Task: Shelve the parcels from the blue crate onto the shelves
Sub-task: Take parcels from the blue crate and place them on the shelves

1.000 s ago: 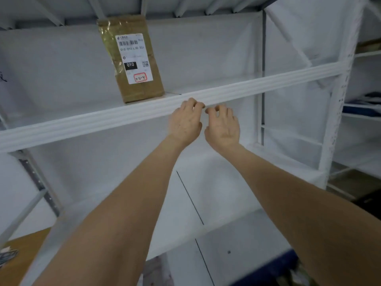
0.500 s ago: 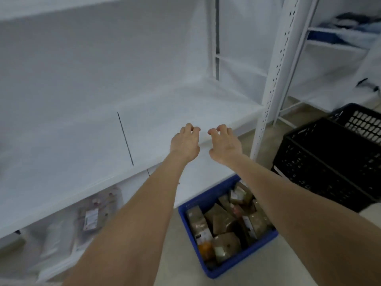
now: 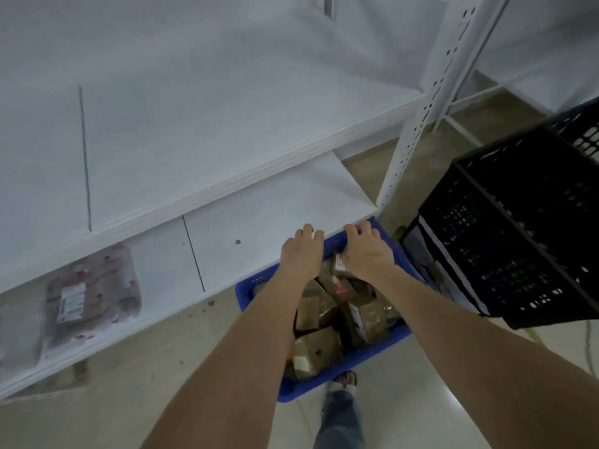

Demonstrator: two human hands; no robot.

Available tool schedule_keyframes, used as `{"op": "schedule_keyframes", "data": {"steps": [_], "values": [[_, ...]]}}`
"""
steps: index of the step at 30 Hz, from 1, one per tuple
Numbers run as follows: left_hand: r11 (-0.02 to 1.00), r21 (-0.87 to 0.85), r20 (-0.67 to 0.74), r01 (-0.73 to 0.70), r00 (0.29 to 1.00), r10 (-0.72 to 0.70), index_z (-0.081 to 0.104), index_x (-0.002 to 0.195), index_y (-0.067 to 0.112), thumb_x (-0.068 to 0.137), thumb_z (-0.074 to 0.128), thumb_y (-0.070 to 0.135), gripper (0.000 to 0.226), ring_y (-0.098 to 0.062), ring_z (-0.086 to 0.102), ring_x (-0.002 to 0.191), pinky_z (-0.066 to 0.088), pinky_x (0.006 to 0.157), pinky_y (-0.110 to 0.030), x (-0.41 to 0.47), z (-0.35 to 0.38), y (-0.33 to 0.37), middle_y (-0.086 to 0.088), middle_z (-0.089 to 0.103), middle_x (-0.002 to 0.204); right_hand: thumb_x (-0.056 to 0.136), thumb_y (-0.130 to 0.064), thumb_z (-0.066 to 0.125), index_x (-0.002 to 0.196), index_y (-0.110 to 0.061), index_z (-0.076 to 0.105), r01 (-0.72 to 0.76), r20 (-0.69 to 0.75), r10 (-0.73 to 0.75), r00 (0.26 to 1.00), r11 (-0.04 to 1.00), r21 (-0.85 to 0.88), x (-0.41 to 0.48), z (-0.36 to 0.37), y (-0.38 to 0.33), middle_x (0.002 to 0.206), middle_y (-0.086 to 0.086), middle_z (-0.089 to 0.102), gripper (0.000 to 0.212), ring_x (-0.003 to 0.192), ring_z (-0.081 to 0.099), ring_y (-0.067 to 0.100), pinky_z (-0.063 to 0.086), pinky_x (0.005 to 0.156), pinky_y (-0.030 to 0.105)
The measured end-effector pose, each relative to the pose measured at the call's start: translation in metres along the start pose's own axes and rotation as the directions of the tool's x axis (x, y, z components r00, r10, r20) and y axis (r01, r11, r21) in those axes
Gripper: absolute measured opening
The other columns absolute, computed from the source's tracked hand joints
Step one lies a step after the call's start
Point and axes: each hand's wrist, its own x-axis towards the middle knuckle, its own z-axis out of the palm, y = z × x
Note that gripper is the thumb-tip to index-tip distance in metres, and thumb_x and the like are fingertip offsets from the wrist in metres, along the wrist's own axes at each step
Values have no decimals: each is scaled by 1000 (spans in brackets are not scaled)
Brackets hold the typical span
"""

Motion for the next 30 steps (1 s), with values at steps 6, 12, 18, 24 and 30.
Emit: {"op": "schedule_keyframes", "data": {"steps": [6, 12, 18, 24, 30], "values": [[997, -52, 153, 56, 987, -47, 41, 129, 9, 88, 53, 8, 43, -28, 48, 111, 41, 72, -35, 65, 65, 18, -12, 39, 129, 91, -18, 56, 137, -16, 32, 3, 172, -10, 985, 999, 38, 63, 56, 43, 140, 12, 31, 52, 129, 38, 32, 42, 98, 43], [941, -240, 296, 237, 941, -162, 38, 133, 9, 93, 49, 10, 42, -29, 50, 113, 45, 77, -39, 126, 121, 50, -12, 34, 136, 87, -20, 63, 144, -24, 22, -5, 266, -23, 964, 995, 104, 122, 114, 95, 144, 10, 27, 71, 130, 38, 30, 42, 99, 43], [829, -383, 373, 407, 889, -264, 33, 139, 5, 92, 46, 11, 49, -33, 44, 123, 45, 95, -45, 172, 202, 85, -17, 35, 139, 79, -35, 62, 146, -27, 23, -198, 388, 68, 919, 932, 304, 169, 183, 156, 137, 11, 39, 78, 121, 40, 31, 42, 90, 45], [685, -535, 361, 494, 867, -343, 27, 145, 8, 95, 41, 10, 52, -32, 40, 129, 37, 100, -37, 223, 272, 114, -16, 34, 147, 65, -54, 61, 134, -14, 38, -414, 459, 201, 865, 803, 429, 212, 255, 213, 123, 10, 51, 83, 105, 56, 27, 48, 93, 48], [551, -668, 281, 500, 855, -436, 25, 147, 9, 96, 47, 17, 56, -29, 42, 129, 42, 100, -42, 285, 326, 110, -11, 29, 148, 64, -50, 69, 129, -7, 50, -631, 548, 329, 769, 526, 570, 255, 318, 231, 113, 7, 63, 80, 101, 62, 28, 49, 88, 35]]}}
